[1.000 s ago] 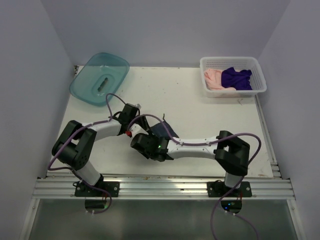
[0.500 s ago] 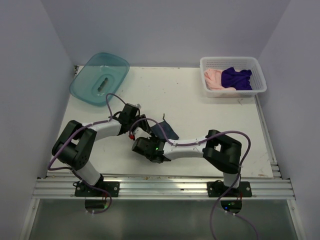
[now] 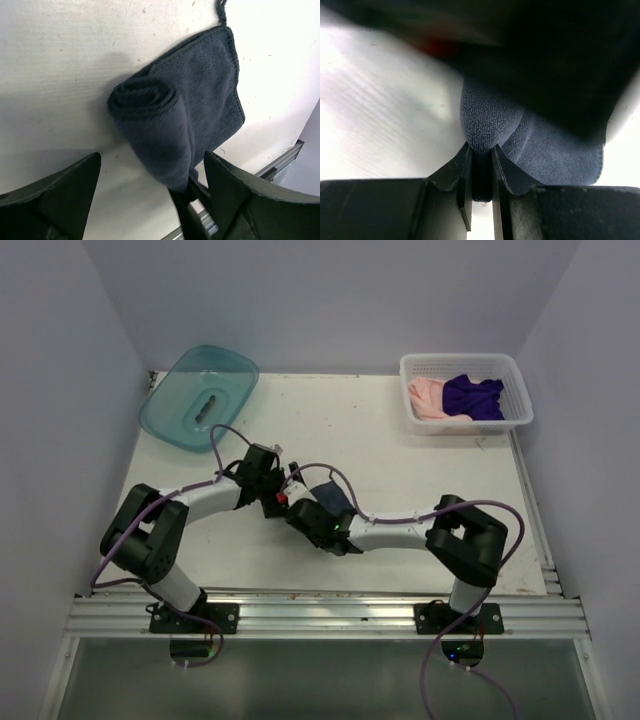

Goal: Roll the towels
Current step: Roll the towel

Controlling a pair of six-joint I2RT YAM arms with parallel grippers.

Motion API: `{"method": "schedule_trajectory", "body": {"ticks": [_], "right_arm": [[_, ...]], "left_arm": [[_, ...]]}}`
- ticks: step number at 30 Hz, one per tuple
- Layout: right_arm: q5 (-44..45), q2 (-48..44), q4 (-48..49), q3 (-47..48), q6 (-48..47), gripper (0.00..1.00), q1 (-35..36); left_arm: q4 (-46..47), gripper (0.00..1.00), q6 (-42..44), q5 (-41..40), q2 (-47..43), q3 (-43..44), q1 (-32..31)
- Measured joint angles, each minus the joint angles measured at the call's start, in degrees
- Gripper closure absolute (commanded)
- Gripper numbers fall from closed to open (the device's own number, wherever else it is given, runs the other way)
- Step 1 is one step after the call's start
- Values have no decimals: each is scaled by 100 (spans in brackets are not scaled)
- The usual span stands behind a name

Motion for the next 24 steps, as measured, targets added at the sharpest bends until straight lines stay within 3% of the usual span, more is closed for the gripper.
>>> {"method": "schedule_trajectory", "body": {"ticks": [3,12,24], "right_arm": [[-671,-354,304,-374,151,90,-420],[-2514,-831,1078,-1032,599,90,-1158],[-4986,-848,2378,-1755,1722,91,-2291]], "left_arm": [[-122,2,59,-24,-129,2,15],[-153,1,133,35,-210,33,48],[66,14,138,214,-122,-33,37]]}}
